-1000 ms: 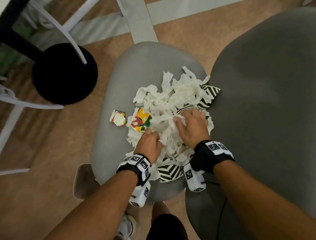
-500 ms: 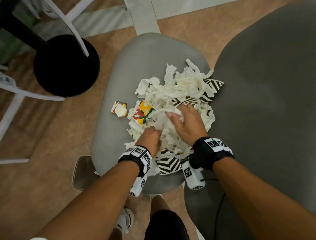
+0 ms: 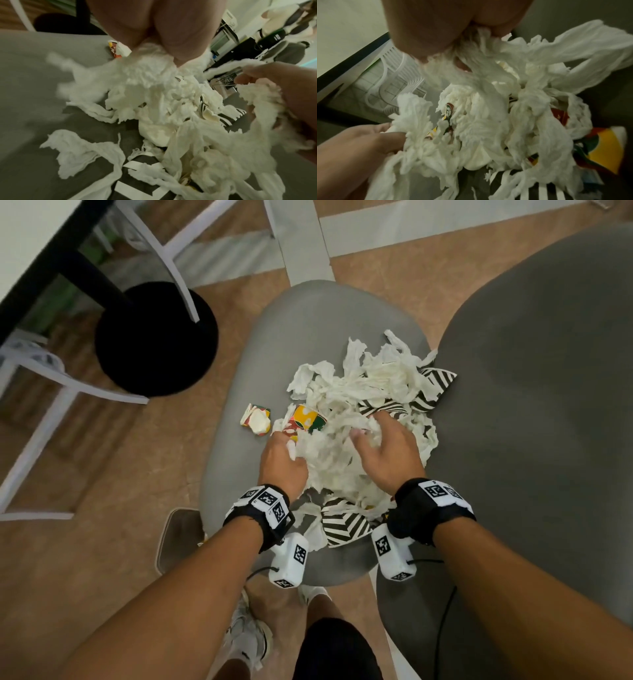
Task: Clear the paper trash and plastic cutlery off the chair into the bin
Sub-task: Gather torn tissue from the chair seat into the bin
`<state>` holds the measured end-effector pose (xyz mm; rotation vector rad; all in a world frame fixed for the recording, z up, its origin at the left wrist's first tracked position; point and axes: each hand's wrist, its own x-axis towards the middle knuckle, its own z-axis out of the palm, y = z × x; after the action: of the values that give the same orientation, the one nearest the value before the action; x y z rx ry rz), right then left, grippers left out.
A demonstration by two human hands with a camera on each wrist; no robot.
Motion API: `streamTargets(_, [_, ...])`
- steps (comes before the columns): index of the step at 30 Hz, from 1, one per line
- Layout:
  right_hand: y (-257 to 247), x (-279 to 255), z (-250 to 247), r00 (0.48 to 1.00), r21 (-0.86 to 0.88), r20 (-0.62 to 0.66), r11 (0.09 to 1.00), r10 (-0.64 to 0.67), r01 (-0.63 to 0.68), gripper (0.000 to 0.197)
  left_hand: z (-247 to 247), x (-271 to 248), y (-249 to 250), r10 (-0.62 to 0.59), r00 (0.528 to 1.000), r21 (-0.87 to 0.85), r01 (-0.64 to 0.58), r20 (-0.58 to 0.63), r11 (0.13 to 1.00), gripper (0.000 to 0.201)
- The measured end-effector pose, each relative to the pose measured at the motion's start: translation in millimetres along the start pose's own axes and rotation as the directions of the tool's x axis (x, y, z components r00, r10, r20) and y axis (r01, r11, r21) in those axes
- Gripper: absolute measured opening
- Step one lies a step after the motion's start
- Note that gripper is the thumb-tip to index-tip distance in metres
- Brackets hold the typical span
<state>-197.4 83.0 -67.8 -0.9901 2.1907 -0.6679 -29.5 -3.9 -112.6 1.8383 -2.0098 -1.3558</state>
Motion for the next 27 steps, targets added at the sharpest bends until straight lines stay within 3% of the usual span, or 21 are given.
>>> streamTargets(3, [-11,2,4,0.991,-0.028,0.13,0.999,0.034,-0.031,0.055,-6,-5,-1,-0.044,0.999,-0.079,0.043,-0.009,0.996,0.029])
streamTargets(7, [-13,5,17,0.969,-0.069,0.249,0.997,-0.004,0.022,0.038,-16,-7,0,0.015,0.99,-0.063,-0.024,-0.138,0.998,0.025])
streamTargets(11, [-22,-3,28,0.971,-0.11,0.23,0.99,-0.06,0.087,0.036,-24,-12,1,0.004,0.994,-0.121,-0.017,-0.112,0.993,0.011])
streamTargets(14, [-30,-5,34,0.981,-0.095,0.177,0.991,-0.081,0.099,0.033,-29,-16,-6,0.053,0.998,-0.056,-0.056,-0.039,0.997,0.015])
streamTargets(16, [-38,-6,37,0.979,-0.088,0.194,0.993,-0.062,0.08,0.043,-34,-18,-13,0.098,0.995,-0.06,-0.097,0.011,0.994,0.021])
streamTargets(19, [-46,-8,47,0.963,-0.149,0.262,0.984,-0.058,0.099,0.035,-46,-23,-19,0.027,1.0,-0.143,-0.025,0.014,0.989,0.026])
streamTargets(23, [-58,-15,67,0.969,-0.149,0.246,0.987,-0.03,0.068,0.026,-58,-28,-33,-0.09,0.995,-0.18,0.082,-0.036,0.98,0.026])
streamTargets(27, [-74,-27,101,0.959,-0.101,0.276,0.99,-0.067,0.099,0.041,-72,-30,-65,-0.119,0.991,-0.181,0.106,-0.064,0.978,0.024])
